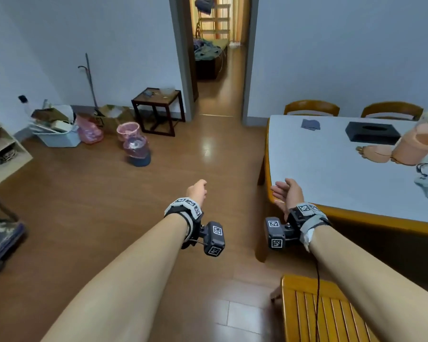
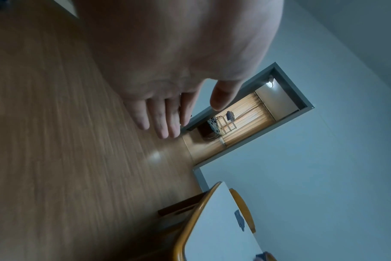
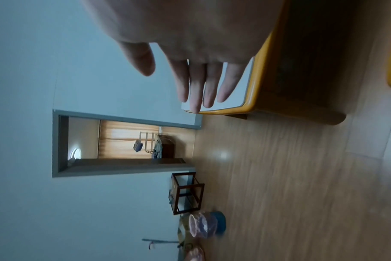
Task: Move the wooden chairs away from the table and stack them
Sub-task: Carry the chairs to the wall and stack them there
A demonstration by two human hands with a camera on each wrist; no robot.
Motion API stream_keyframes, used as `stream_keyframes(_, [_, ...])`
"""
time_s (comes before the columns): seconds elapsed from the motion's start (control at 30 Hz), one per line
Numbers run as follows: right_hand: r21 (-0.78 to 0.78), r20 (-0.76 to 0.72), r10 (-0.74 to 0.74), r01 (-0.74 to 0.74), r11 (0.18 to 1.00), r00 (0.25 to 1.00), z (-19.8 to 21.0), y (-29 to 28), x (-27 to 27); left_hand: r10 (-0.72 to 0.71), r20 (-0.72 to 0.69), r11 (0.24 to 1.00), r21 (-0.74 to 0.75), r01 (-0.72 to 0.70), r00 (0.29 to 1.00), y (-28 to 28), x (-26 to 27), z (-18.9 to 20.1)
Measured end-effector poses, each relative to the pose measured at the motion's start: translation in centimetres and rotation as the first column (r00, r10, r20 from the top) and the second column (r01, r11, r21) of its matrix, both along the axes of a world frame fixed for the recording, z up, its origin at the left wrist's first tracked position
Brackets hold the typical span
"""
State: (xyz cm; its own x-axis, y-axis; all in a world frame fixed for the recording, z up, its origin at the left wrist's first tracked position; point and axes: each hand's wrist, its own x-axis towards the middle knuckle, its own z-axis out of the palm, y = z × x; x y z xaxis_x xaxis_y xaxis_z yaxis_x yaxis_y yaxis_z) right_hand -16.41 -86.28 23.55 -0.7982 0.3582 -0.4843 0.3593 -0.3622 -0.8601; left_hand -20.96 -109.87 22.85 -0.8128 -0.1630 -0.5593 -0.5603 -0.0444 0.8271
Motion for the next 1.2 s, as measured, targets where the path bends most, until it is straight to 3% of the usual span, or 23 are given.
stream_keyframes(0.1, [-0.013,-0.045,-0.105,0.104,0.994,0.993,1.7,-1.9,-3.8,-0.006,-0.029,1.000,0.015,0.006,1.000,-2.8,-5.7,0.6])
stream_keyframes(0.27, [-0.002,-0.073,-0.149,0.149,0.989,0.986,2.7,-2.6,-10.8,-0.088,-0.070,0.996,0.010,0.089,0.994,-2.8,-14.9,2.0])
stream_keyframes(0.57, [-0.054,-0.082,-0.198,0.194,0.980,0.977,0.9,2.4,-30.9,-0.198,-0.115,0.979,-0.073,0.190,0.973,3.7,-33.1,3.3])
stream_keyframes(0.67, [-0.097,-0.075,-0.200,0.192,0.977,0.977,0.9,4.1,-37.8,-0.224,-0.067,0.969,-0.123,0.215,0.972,5.9,-39.5,5.0])
stream_keyframes(0.87, [-0.103,-0.063,-0.257,0.250,0.963,0.964,1.9,9.3,-49.4,-0.298,-0.110,0.951,-0.117,0.286,0.948,12.0,-53.0,6.6])
stream_keyframes(1.2, [0.005,0.056,-0.438,0.438,0.899,0.897,-2.4,20.1,-69.8,-0.468,-0.067,0.882,-0.085,0.463,0.881,24.4,-77.3,-0.6])
